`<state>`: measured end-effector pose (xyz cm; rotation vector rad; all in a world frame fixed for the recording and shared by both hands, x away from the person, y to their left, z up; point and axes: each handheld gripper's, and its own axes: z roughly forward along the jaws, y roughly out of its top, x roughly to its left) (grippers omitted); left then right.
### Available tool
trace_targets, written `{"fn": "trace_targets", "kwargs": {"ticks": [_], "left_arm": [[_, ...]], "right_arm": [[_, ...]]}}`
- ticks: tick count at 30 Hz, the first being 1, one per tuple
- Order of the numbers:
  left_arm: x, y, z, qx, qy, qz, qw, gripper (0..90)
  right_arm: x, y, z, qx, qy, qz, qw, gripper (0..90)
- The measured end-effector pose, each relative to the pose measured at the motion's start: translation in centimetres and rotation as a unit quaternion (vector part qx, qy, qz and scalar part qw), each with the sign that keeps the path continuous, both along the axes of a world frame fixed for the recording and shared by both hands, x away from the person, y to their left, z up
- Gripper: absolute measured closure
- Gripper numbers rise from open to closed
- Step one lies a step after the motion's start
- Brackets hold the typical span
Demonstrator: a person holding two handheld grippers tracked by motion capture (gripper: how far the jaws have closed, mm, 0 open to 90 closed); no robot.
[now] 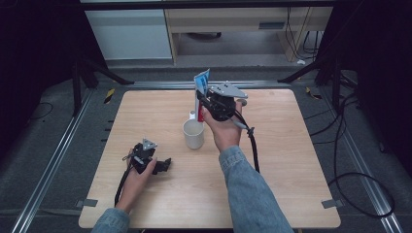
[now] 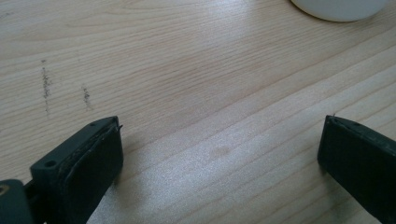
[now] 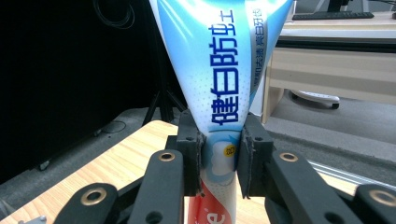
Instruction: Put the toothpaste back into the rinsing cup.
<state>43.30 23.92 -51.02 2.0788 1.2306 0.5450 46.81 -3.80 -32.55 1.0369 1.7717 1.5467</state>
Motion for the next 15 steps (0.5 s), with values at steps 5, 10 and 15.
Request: {"fn": "trace_targets", "kwargs": {"ticks": [5,10,15], "left_arm": [[0.0,-0.01,-0.01,-0.001,0.0,0.001,1.0,0.0],[0.01,-0.01,-0.01,-0.001,-0.001,0.001,1.0,0.0],[0.01,-0.01,-0.01,-0.001,0.0,0.001,1.0,0.0]], "right_arm": [[-0.07,0.57,-0.17,-0.001,-0.001,0.003,1.0,73.5],[-0.08,0.95,-0.45,-0.003,0.002,0.007,1.0,73.5],[-0.08,1.05,-0.76,-0.005,0.004,0.01,0.9999,73.5]]}}
